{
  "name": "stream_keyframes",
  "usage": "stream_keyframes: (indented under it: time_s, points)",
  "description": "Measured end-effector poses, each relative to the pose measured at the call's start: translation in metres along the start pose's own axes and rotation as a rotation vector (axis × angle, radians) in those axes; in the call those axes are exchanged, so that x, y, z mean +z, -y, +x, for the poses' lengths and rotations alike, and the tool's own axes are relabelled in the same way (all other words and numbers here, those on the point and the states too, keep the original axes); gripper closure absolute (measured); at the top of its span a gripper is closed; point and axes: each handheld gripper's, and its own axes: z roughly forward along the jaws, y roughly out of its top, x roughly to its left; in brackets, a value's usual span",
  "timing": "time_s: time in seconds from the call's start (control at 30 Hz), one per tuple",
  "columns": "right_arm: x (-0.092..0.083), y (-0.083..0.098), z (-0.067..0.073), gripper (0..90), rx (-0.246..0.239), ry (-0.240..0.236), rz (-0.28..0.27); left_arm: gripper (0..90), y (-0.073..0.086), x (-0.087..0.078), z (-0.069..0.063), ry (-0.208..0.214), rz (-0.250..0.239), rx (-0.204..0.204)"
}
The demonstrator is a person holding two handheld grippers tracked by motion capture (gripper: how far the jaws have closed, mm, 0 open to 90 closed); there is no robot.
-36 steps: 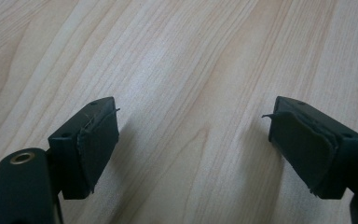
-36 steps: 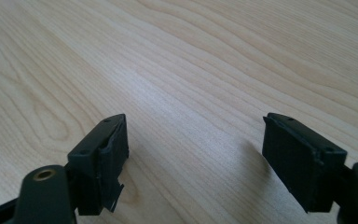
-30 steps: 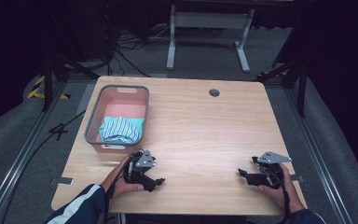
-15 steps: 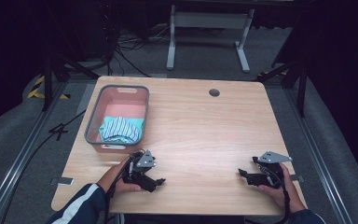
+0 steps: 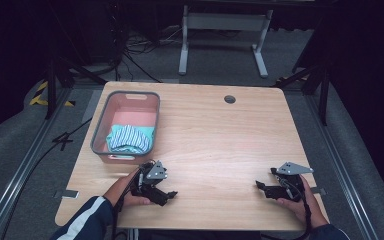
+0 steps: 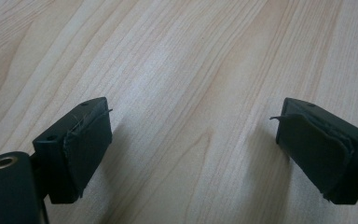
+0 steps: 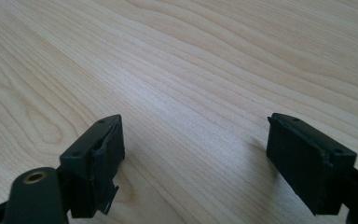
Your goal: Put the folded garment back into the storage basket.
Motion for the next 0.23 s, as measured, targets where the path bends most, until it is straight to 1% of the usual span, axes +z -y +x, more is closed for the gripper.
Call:
stream_keyframes:
  time_s: [0.23]
  points:
    - [0.0002,-0.0002,-0.0002,19.1,-0.001,-0.001,0.000,10.6,0.0000,0.0000,0.0000,0.000,0.000,0.000]
